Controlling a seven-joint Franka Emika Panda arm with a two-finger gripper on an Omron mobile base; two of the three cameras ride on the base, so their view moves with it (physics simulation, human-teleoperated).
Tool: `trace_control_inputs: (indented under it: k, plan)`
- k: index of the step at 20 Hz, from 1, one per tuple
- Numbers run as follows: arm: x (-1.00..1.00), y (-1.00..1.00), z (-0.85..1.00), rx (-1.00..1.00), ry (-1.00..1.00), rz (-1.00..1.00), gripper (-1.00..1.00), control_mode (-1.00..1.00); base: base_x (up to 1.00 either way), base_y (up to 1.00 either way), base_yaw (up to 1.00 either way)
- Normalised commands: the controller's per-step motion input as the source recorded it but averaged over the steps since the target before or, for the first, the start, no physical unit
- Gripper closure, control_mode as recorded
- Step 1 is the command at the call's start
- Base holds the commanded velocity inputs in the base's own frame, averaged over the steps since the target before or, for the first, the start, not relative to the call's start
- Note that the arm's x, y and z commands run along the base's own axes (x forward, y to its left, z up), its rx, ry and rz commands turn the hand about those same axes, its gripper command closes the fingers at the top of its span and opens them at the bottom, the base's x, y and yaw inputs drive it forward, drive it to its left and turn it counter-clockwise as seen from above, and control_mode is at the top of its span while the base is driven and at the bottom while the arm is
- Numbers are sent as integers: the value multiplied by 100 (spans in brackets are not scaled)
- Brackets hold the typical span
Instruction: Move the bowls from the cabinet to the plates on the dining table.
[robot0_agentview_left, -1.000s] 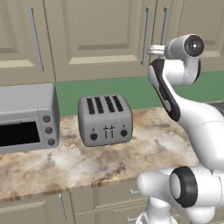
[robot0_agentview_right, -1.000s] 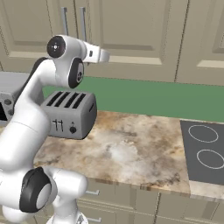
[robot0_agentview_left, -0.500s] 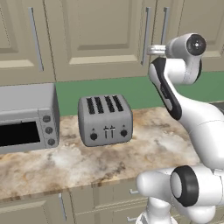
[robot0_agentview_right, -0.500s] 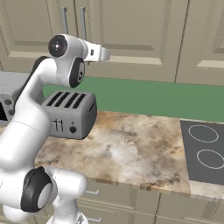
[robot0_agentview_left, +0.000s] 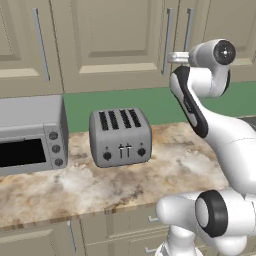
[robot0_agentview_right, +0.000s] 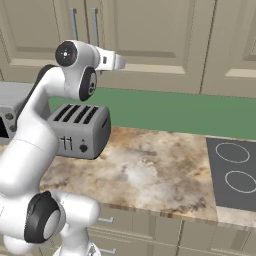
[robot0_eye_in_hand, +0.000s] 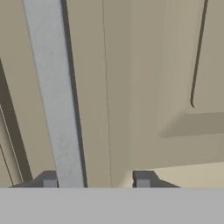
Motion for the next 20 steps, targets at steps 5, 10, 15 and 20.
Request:
trace_control_inputs:
  k: [5,10,15,20]
  plan:
    - [0,-8,0,5,0,0,100,-100,0,0,0]
    - [-2,-35,0,8,0,0,100,-100,0,0,0]
    - [-42,-54,4,11,0,0,100,-100,0,0,0]
    - [-80,-64,11,9,-2,0,100,-100,0,0,0]
